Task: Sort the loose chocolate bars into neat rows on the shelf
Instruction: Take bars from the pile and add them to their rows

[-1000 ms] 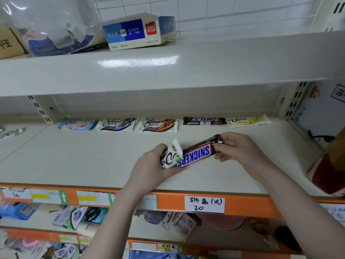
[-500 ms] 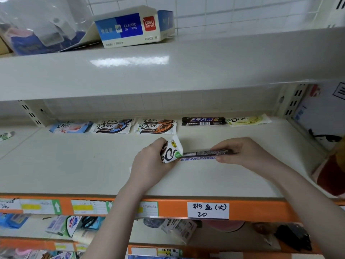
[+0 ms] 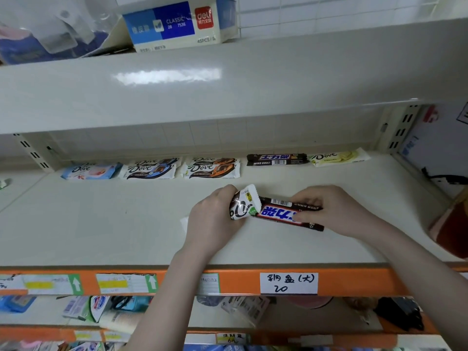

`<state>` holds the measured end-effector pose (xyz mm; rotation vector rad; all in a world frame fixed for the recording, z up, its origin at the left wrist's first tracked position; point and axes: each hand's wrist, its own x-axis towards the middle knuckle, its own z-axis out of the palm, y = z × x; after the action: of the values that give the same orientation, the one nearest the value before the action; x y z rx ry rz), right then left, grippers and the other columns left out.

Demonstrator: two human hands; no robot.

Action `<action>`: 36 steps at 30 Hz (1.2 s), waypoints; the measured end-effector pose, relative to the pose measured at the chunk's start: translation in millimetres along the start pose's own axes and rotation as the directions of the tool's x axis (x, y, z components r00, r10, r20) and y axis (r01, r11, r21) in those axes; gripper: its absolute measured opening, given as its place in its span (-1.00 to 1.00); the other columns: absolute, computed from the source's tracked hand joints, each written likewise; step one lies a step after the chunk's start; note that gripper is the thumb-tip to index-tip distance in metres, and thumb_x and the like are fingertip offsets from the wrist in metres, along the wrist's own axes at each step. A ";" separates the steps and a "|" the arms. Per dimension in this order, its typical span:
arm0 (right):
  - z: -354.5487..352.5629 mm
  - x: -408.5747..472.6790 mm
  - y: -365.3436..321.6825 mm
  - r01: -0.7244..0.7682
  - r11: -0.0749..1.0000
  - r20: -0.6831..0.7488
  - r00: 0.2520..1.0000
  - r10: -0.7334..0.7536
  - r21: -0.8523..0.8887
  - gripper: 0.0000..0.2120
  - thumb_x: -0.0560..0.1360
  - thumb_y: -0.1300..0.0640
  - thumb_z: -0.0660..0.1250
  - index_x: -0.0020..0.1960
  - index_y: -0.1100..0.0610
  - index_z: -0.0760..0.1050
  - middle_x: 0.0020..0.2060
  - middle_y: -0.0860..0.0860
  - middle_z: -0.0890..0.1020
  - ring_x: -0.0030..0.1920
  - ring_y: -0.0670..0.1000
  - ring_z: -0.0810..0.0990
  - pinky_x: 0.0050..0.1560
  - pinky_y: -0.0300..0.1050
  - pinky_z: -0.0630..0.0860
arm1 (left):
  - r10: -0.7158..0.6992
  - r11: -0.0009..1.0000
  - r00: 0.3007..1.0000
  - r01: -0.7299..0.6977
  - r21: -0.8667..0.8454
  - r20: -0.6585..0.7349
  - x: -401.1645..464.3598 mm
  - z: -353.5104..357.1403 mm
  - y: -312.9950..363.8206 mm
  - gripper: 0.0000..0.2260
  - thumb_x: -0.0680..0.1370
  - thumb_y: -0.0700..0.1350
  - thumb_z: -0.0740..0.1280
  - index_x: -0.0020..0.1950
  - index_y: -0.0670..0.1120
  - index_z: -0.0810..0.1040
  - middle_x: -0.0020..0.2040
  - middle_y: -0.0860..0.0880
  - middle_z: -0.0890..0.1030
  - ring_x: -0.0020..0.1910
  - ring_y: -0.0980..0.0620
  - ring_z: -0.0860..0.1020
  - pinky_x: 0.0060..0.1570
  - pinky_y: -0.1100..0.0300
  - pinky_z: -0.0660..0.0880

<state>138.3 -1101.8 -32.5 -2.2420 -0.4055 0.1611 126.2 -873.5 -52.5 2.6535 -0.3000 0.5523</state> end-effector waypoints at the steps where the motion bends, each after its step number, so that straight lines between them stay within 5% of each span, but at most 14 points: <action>1: -0.9 1.0 1.6 0.005 1.000 -0.019 1.000 -0.005 0.005 -0.79 0.40 0.19 0.43 -0.03 -0.07 0.56 -0.20 -0.24 0.59 -0.18 -0.26 0.59 -0.18 -0.39 0.50 | -0.013 1.000 1.000 0.013 0.018 0.009 0.3 0.1 0.1 -0.80 0.44 -0.03 0.37 -0.11 -0.08 0.39 -0.22 0.01 0.49 -0.22 -0.10 0.49 -0.42 0.13 0.16; 9: -13.2 12.8 11.7 -0.013 0.991 -0.094 0.996 0.001 -0.133 -0.86 0.41 0.18 0.41 -0.09 -0.03 0.57 -0.23 -0.17 0.60 -0.20 -0.18 0.55 -0.29 -0.47 0.41 | -0.073 0.996 0.992 0.067 0.065 0.100 2.3 -0.7 -3.9 -0.66 0.45 0.16 0.34 0.03 -0.03 0.37 -0.07 0.00 0.56 -0.09 -0.10 0.54 -0.29 0.16 0.25; 12: -19.8 20.9 3.6 -0.042 0.977 0.005 0.999 0.044 -0.207 -0.83 0.36 0.18 0.44 -0.12 -0.04 0.55 -0.21 -0.10 0.62 -0.21 -0.11 0.58 -0.25 -0.27 0.49 | -0.065 0.995 0.992 0.057 0.079 0.108 1.7 -0.1 -5.3 -0.67 0.46 0.15 0.33 0.06 -0.03 0.37 -0.05 0.01 0.56 -0.08 -0.08 0.54 -0.29 0.17 0.24; 17: -17.0 32.7 -12.6 -0.051 0.933 0.209 0.969 0.133 -0.355 -0.71 0.37 0.09 0.44 0.07 0.09 0.51 -0.17 -0.08 0.59 -0.26 -0.17 0.53 -0.33 -0.36 0.40 | -0.063 0.996 0.993 0.056 0.076 0.096 2.0 -2.4 -6.2 -0.67 0.46 0.15 0.33 0.05 -0.03 0.38 -0.07 0.00 0.56 -0.10 -0.08 0.53 -0.30 0.17 0.24; 24: -5.4 21.2 -23.3 -0.177 0.883 0.159 0.950 0.269 -0.435 -0.69 0.40 -0.07 0.38 -0.02 0.14 0.47 -0.45 -0.07 0.56 -0.53 -0.15 0.52 -0.53 -0.31 0.38 | -0.095 0.994 0.993 0.090 0.066 0.077 1.9 -7.7 -8.6 -0.68 0.46 0.14 0.34 0.03 -0.04 0.38 -0.17 0.03 0.49 -0.13 -0.10 0.53 -0.31 0.16 0.25; 27: -10.9 17.2 -17.0 -0.093 0.800 0.104 0.976 0.190 -0.592 -0.64 0.34 -0.17 0.41 -0.08 0.10 0.52 -0.33 -0.04 0.62 -0.26 -0.04 0.60 -0.33 -0.20 0.41 | -0.092 0.994 0.992 0.086 0.066 0.083 2.0 -8.6 -9.4 -0.66 0.45 0.15 0.35 0.03 -0.04 0.38 -0.10 0.00 0.55 -0.11 -0.10 0.53 -0.30 0.17 0.25; 29: -20.2 21.3 -10.9 0.018 0.880 0.194 0.977 0.085 -0.475 -0.64 0.32 -0.08 0.47 0.07 -0.03 0.51 0.00 -0.12 0.58 0.05 -0.07 0.54 -0.04 -0.18 0.44 | -0.083 0.995 0.991 0.077 0.067 0.101 1.3 -9.3 -9.5 -0.65 0.44 0.16 0.36 0.04 -0.03 0.37 -0.09 0.01 0.55 -0.09 -0.09 0.53 -0.29 0.17 0.24; 31: -26.6 26.9 -7.3 0.078 0.955 0.390 0.920 0.041 -0.285 -0.46 0.34 0.05 0.49 0.26 -0.15 0.41 0.32 -0.27 0.31 0.34 -0.21 0.25 0.30 -0.24 0.21 | -0.083 0.995 0.987 0.076 0.057 0.135 1.5 -10.6 -8.9 -0.60 0.41 0.21 0.38 0.04 -0.02 0.37 -0.14 0.05 0.50 -0.10 -0.06 0.53 -0.29 0.18 0.25; 33: -28.0 32.6 -3.8 0.087 0.969 0.503 0.863 0.041 -0.230 -0.39 0.35 0.09 0.48 0.31 -0.23 0.35 0.39 -0.33 0.11 0.38 -0.32 0.01 0.35 -0.28 -0.06 | -0.086 0.996 0.980 0.080 0.037 0.179 2.7 -11.6 -8.7 -0.55 0.37 0.27 0.39 0.00 -0.01 0.34 -0.19 0.08 0.44 -0.13 -0.05 0.52 -0.30 0.18 0.25; 36: -27.9 40.5 0.3 0.133 0.955 0.492 0.870 0.016 -0.266 -0.41 0.34 0.07 0.49 0.29 -0.23 0.37 0.38 -0.32 0.11 0.38 -0.32 -0.01 0.33 -0.29 -0.11 | -0.072 0.997 0.970 0.070 0.018 0.233 3.2 -10.7 -10.1 -0.50 0.33 0.33 0.37 -0.03 -0.01 0.32 -0.18 0.08 0.48 -0.17 -0.03 0.50 -0.30 0.16 0.29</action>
<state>183.3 -1108.2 -14.0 -2.4615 -0.8163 0.6895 128.4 -860.2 -45.7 2.7288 -0.2694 0.2181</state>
